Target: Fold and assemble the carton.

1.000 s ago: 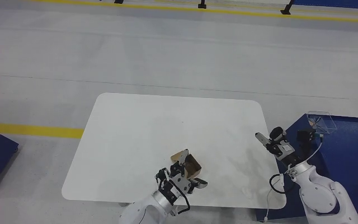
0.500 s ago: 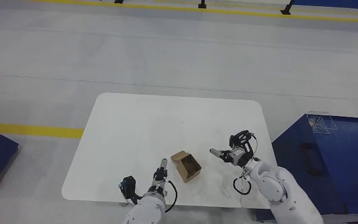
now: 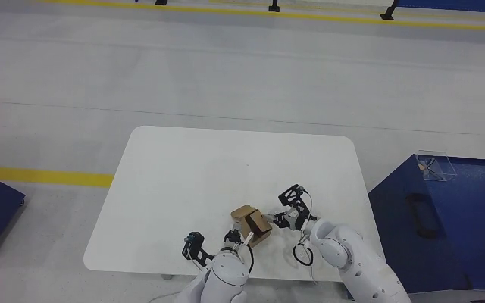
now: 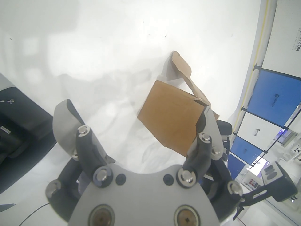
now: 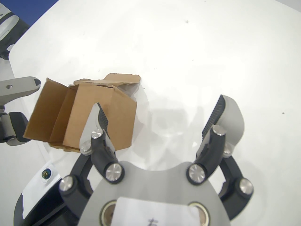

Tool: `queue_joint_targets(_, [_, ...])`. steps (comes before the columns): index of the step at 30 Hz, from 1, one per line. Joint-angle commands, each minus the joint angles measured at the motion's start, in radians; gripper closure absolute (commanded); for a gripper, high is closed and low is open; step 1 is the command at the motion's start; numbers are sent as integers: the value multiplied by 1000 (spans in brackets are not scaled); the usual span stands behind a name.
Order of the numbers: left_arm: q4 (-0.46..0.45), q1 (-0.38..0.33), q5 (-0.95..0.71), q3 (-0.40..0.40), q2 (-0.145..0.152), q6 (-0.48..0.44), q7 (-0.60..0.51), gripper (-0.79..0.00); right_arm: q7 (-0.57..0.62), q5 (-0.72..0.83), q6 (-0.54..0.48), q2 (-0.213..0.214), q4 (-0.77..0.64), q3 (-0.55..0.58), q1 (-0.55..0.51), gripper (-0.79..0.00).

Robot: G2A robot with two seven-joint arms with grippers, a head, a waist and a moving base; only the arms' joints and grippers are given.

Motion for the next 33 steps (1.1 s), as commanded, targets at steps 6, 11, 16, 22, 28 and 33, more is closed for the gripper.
queue_joint_targets(6, [71,-36,-13,22,-28,0,0,-785,-11,-10,13,-11,25,-20,17,-785])
queue_joint_targets(11, [74,-47,5,32,-45,0,0,-785,-18,-1,12,-13,24,-12,16,-785])
queue_joint_targets(16, [28,-20,36,17,-59,-5,5,-785,-36,-2,8,-10,5,16,3,-785])
queue_joint_targets(22, [54,-27,52,23,-77,-7,-22,-785,-55,26,0,-2,-10,83,-10,-785])
queue_joint_targets(28, [169,-80,56,45,-106,0,-33,-785,-58,82,-25,12,-10,179,-28,-785])
queue_joint_targets(33, [175,-97,51,48,-127,-24,-48,-785,-52,116,-42,19,-15,232,-48,-785])
